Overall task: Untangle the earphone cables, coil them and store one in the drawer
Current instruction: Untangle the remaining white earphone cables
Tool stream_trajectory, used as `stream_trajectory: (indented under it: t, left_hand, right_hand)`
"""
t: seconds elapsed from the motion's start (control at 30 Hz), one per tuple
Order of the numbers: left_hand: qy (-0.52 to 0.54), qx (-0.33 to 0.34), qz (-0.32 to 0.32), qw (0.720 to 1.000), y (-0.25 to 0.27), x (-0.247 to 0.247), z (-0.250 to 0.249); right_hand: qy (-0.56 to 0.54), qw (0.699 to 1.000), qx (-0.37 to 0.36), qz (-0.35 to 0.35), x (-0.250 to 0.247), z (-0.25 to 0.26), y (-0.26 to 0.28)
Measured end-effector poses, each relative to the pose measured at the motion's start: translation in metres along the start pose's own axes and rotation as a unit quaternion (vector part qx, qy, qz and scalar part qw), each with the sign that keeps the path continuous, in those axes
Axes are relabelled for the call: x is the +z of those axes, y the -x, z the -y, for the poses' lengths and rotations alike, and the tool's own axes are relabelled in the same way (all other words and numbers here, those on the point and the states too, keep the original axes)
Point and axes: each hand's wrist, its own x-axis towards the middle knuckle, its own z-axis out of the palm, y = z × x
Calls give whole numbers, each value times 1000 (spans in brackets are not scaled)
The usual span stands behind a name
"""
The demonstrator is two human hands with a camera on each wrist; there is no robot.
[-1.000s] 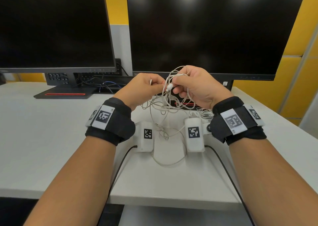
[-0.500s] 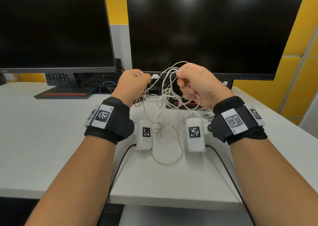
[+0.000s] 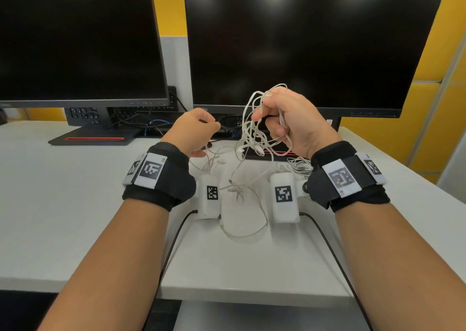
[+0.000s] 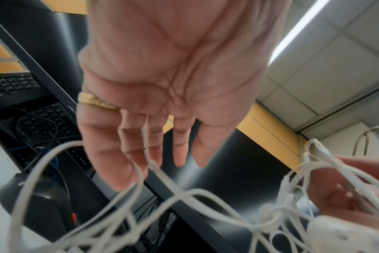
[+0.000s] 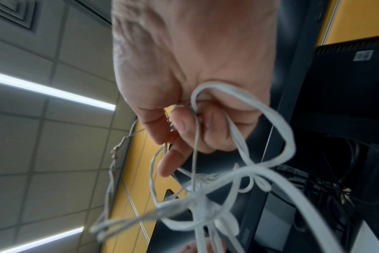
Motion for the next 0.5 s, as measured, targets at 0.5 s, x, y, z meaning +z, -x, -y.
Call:
stream_trajectory:
  t: [0.5]
  left_hand:
    - [33, 166, 230, 958, 18, 6, -11]
  right_hand:
    - [-51, 998, -48, 2, 5, 5, 3]
